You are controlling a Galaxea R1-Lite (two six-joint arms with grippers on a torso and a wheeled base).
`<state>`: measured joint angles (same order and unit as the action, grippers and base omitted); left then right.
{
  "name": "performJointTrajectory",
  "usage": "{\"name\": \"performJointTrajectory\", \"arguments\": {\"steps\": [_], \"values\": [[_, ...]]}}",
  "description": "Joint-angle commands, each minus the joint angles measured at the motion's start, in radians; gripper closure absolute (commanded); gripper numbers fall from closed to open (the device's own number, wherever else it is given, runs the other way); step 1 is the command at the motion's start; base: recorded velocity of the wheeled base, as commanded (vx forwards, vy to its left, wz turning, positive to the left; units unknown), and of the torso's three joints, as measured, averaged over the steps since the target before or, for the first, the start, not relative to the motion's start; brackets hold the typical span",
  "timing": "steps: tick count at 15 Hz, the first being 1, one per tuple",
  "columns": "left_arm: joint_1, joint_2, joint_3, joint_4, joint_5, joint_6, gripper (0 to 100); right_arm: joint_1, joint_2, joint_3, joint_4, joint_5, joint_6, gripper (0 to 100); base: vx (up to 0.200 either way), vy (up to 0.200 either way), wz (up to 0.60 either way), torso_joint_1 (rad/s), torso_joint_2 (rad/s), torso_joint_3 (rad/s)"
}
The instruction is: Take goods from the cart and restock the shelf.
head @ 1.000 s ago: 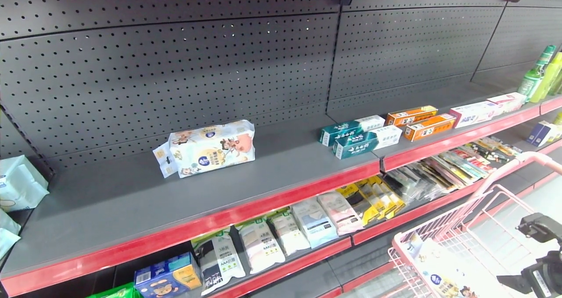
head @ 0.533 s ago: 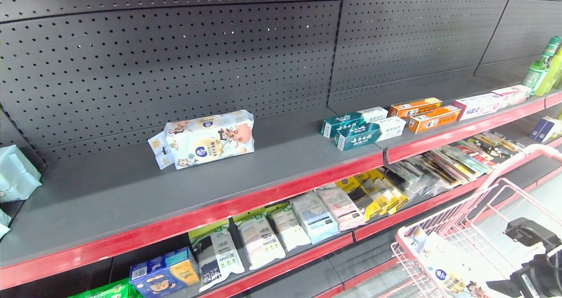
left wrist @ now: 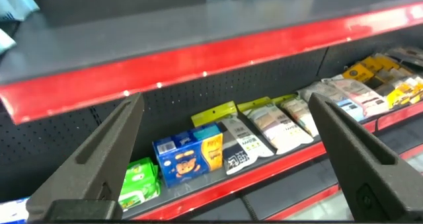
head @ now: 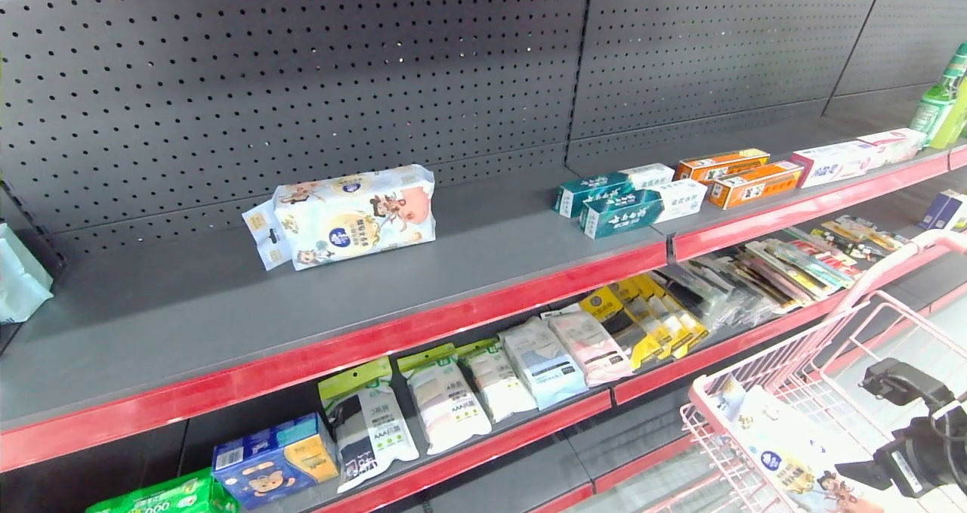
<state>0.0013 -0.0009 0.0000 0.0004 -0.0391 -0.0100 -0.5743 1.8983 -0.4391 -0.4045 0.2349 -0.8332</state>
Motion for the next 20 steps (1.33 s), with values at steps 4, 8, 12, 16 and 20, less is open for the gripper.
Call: {"name": "performJointTrajectory", "arguments": {"steps": [4, 8, 12, 16, 20], "values": [[0.0, 0.001, 0.0, 0.0, 0.001, 0.001, 0, -0.018, 0.077, -0.078, 0.001, 0.0, -0.058, 0, 0.0, 0.0, 0.0, -0.139, 0.32, 0.17], [0.0, 0.001, 0.0, 0.0, -0.001, 0.001, 0, -0.056, 0.139, -0.159, 0.009, 0.006, -0.208, 0, 0.0, 0.0, 0.0, -0.013, 0.02, 0.015], [0.0, 0.001, 0.0, 0.0, 0.001, 0.001, 0, -0.061, 0.255, -0.213, 0.009, 0.129, -0.31, 0, 0.0, 0.0, 0.0, 0.0, 0.0, 0.0], [0.0, 0.001, 0.0, 0.0, -0.001, 0.001, 0, -0.039, 0.308, -0.24, 0.012, 0.141, -0.328, 0, 0.0, 0.0, 0.0, 0.0, 0.0, 0.0], [0.0, 0.001, 0.0, 0.0, -0.001, 0.001, 0, -0.039, 0.374, -0.311, 0.012, 0.139, -0.354, 0, 0.0, 0.0, 0.0, 0.0, 0.0, 0.0]]}}
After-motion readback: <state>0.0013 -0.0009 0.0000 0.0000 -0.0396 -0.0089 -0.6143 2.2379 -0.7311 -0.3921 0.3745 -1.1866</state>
